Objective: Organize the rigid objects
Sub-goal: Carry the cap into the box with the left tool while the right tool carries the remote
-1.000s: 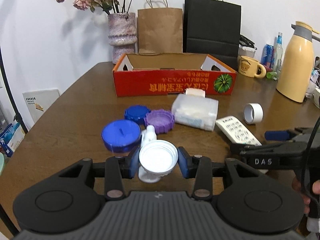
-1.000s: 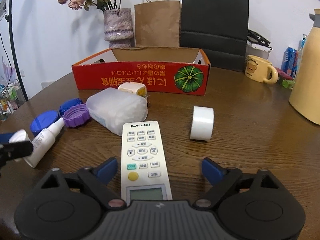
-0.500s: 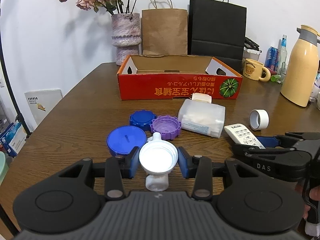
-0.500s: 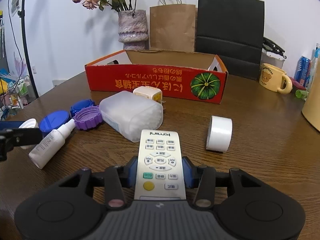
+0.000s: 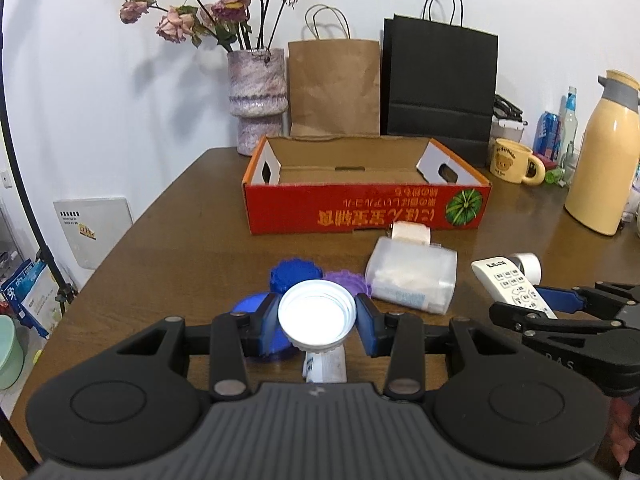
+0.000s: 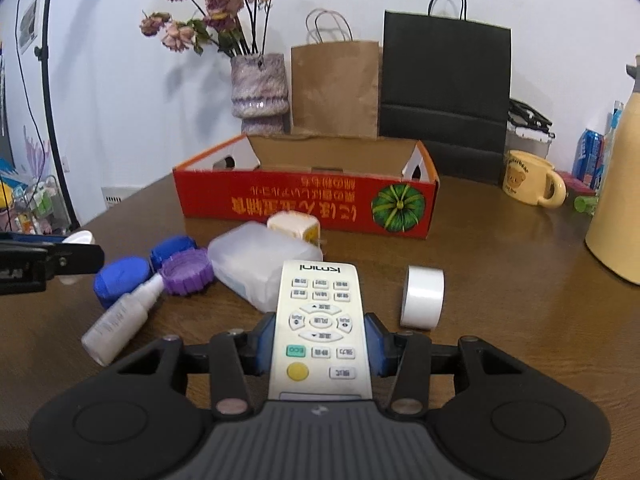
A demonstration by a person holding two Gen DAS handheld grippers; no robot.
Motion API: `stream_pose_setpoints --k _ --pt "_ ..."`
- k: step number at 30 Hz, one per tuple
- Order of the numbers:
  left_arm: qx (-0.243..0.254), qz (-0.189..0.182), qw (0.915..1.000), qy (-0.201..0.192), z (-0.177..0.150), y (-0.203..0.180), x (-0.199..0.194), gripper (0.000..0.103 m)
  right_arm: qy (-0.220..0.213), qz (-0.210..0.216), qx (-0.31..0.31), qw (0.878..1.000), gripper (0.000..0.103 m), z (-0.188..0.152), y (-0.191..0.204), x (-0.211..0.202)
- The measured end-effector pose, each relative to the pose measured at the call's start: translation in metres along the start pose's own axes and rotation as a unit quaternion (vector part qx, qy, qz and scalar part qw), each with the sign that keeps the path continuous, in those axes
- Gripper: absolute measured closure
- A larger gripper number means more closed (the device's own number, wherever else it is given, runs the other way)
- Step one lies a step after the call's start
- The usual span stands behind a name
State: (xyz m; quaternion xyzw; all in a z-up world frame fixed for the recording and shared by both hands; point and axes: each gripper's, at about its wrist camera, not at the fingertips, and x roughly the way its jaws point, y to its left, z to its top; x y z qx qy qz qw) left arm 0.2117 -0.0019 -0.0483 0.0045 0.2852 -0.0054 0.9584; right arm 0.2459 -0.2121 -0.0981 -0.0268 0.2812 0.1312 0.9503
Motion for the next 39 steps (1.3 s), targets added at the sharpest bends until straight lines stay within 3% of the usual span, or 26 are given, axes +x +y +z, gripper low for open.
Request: stream_pose_setpoints --k 18,39 --pt "-0.016 0.003 0.9994 -0.032 0.055 0.006 0.021 0.062 -0.055 -0.012 0.008 0.998 0.058 0.058 0.002 0.003" --pt "-0.027 0.022 0.9981 -0.05 0.125 -0.005 0.102 0.062 -0.087 -0.015 0.038 0.995 0.058 0.123 -0.017 0.078"
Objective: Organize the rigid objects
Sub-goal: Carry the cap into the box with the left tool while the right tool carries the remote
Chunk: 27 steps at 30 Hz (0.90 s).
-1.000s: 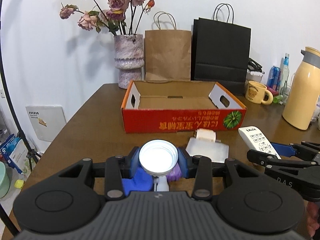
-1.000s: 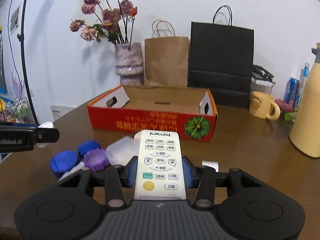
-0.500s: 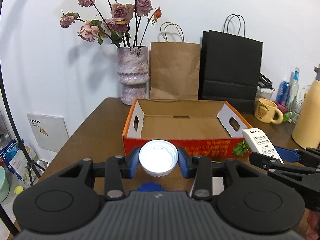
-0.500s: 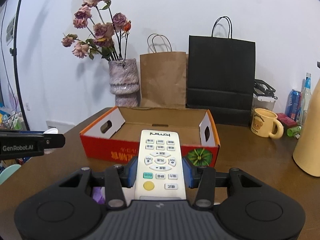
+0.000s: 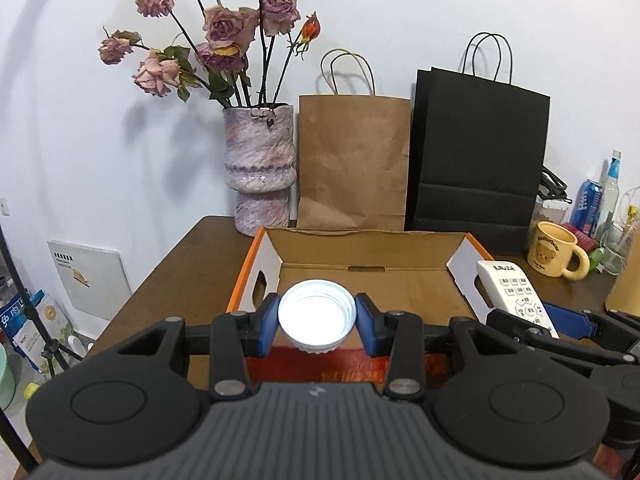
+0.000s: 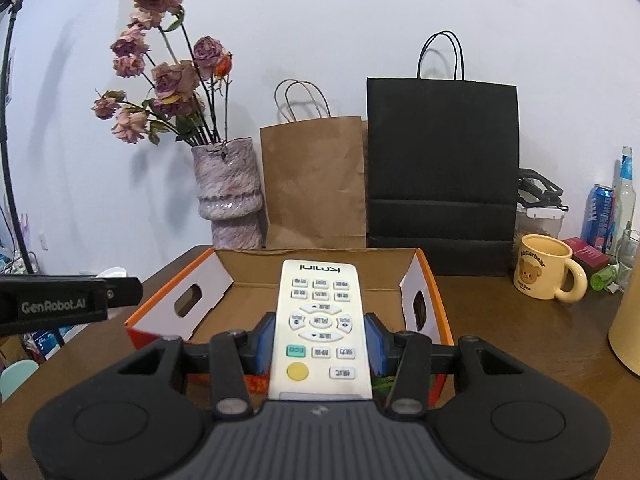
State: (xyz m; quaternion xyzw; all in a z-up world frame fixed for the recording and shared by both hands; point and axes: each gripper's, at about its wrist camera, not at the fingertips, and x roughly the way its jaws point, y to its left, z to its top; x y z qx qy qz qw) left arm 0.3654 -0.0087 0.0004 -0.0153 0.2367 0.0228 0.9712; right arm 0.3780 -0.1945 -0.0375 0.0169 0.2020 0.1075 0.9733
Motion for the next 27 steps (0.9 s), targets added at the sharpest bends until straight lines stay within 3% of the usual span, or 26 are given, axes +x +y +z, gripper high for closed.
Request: stream_pose_setpoints --k 10,27 --pt "-0.024 0.007 0.9996 -0.01 0.02 -0.001 0.043 0.062 -0.002 -0.009 0.002 1.0 0.058 0.022 -0.013 0.044" --pt "-0.011 0.051 0.9983 0.025 0.033 0.008 0.126 0.062 0.017 -0.021 -0.011 1.0 0.058 0.047 -0.026 0.116"
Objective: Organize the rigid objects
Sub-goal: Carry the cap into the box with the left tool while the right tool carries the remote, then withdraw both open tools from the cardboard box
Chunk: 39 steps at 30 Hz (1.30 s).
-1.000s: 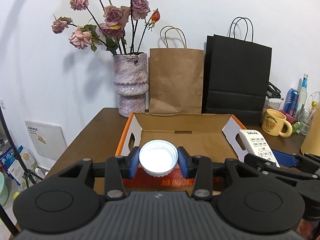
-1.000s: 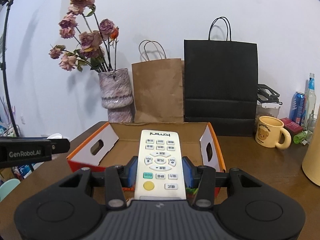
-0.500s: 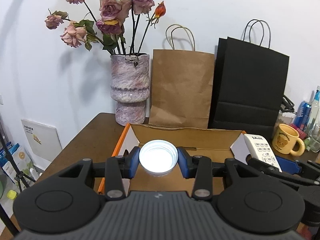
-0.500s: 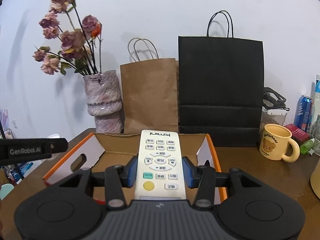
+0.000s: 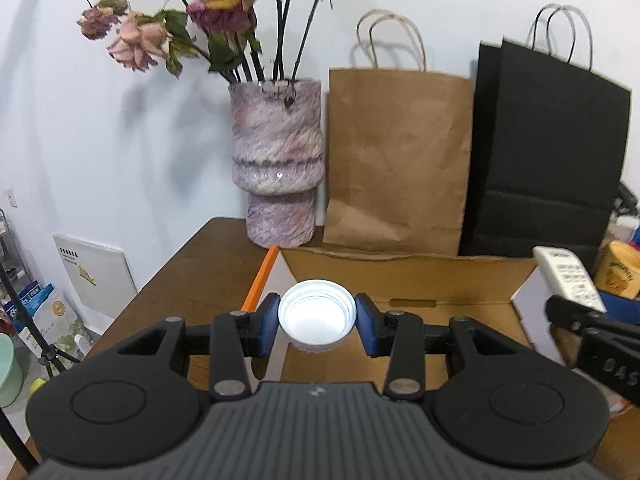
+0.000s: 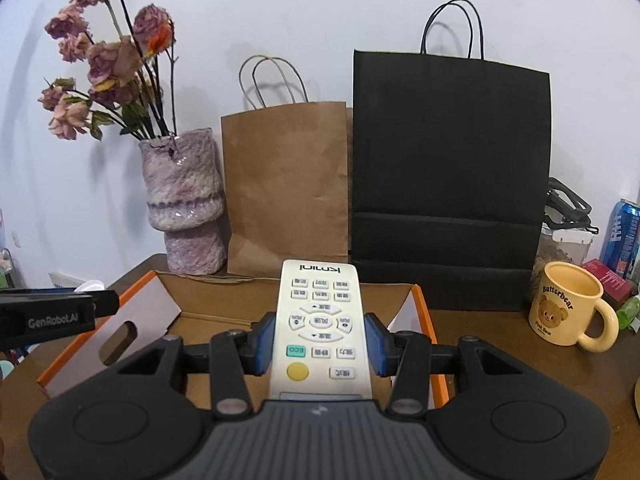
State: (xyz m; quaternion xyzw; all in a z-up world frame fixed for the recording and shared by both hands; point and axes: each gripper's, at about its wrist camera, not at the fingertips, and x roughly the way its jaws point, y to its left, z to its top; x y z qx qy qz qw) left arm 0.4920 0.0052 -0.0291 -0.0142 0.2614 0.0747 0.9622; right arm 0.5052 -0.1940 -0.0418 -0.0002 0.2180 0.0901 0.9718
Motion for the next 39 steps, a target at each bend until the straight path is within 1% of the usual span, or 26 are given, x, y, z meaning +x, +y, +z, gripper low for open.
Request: stream_pose_setpoints --k 4,8,9,10,11,12,13,14,17,27,36,39 --pt "0.011 0.002 0.9998 0.015 -0.006 -0.003 0.016 0.062 0.013 -0.003 -0.003 1.0 0.058 -0.004 0.001 0.013" --pt "0.02 -0.001 0.9995 0.023 -0.009 -0.005 0.02 0.06 0.028 -0.001 -0.011 1.0 0.058 -0.007 0.003 0.019" --pt "0.023 0.0 0.9995 0.023 -0.01 -0.005 0.02 0.048 0.033 -0.001 -0.008 0.999 0.058 -0.007 0.002 0.02" --pt "0.026 0.003 0.9994 0.022 -0.01 -0.006 0.019 0.02 0.033 -0.005 -0.005 0.999 0.047 -0.007 0.001 0.02" --pt "0.027 0.009 0.9994 0.019 -0.01 -0.007 0.017 0.007 0.033 -0.015 -0.004 0.999 0.035 -0.007 0.0 0.021" --pt "0.028 0.019 0.9994 0.009 -0.01 -0.007 0.015 0.0 0.032 -0.026 -0.004 0.999 0.007 -0.007 0.0 0.02" --pt "0.031 0.024 0.9992 0.003 -0.009 -0.008 0.014 0.0 0.026 -0.037 -0.006 0.999 0.0 -0.007 0.0 0.019" --pt "0.032 0.023 0.9992 0.004 -0.008 -0.008 0.014 0.0 0.02 -0.044 -0.01 0.999 0.0 -0.008 0.0 0.018" --pt "0.026 0.024 0.9993 0.01 -0.007 -0.007 0.015 0.0 0.024 -0.054 -0.006 0.998 0.0 -0.008 -0.002 0.019" --pt "0.027 0.028 0.9992 0.009 -0.006 -0.007 0.01 0.0 0.021 -0.049 -0.009 0.999 0.0 -0.006 -0.003 0.015" --pt "0.016 0.025 0.9996 -0.003 -0.008 0.002 -0.014 0.0 0.007 -0.041 -0.005 0.999 0.0 -0.008 -0.003 -0.006" --pt "0.017 0.018 0.9997 -0.009 -0.01 0.003 -0.024 0.0 -0.001 -0.038 -0.006 0.999 0.0 -0.01 -0.004 -0.018"
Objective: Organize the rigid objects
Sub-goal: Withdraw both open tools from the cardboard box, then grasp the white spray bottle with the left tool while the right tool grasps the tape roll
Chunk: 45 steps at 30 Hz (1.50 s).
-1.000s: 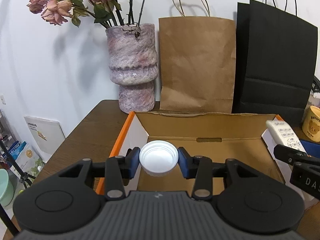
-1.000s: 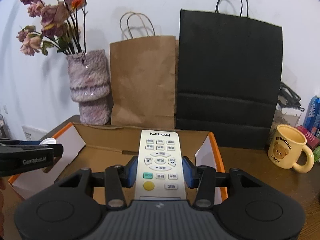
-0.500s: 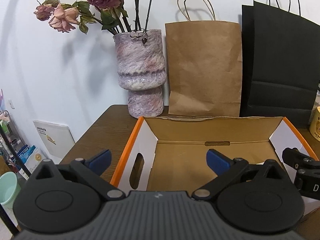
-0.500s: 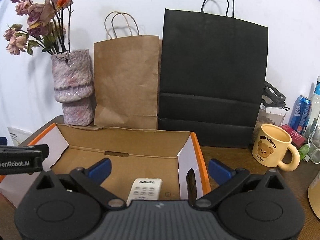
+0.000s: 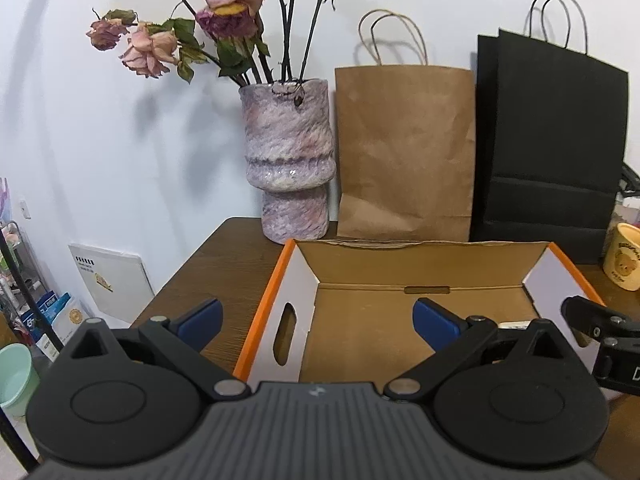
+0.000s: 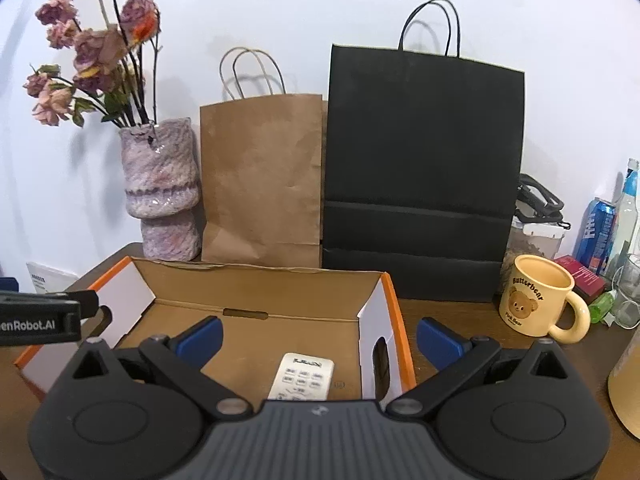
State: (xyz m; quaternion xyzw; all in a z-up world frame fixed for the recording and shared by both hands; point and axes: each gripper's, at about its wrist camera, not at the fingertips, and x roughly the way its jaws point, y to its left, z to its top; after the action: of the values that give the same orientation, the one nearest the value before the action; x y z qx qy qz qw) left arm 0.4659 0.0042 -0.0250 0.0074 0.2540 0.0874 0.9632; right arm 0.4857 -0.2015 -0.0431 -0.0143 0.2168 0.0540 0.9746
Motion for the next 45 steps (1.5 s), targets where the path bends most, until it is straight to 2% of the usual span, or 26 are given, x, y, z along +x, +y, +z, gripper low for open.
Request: stream_pose_setpoints --k 13,23,45 --pt "-0.006 -0.014 0.9998 -0.011 -0.017 0.008 -0.051 0.0 -0.03 0.009 0.006 1.0 0.0 -0.012 -0.002 -0.058" --pt "-0.008 -0.026 0.9996 -0.004 -0.038 0.014 -0.088 0.0 -0.035 0.015 0.008 0.999 0.0 -0.037 0.003 -0.106" --pt "0.002 -0.017 0.9993 0.032 -0.106 0.031 -0.168 0.0 0.001 0.028 0.0 1.0 0.0 -0.115 0.001 -0.194"
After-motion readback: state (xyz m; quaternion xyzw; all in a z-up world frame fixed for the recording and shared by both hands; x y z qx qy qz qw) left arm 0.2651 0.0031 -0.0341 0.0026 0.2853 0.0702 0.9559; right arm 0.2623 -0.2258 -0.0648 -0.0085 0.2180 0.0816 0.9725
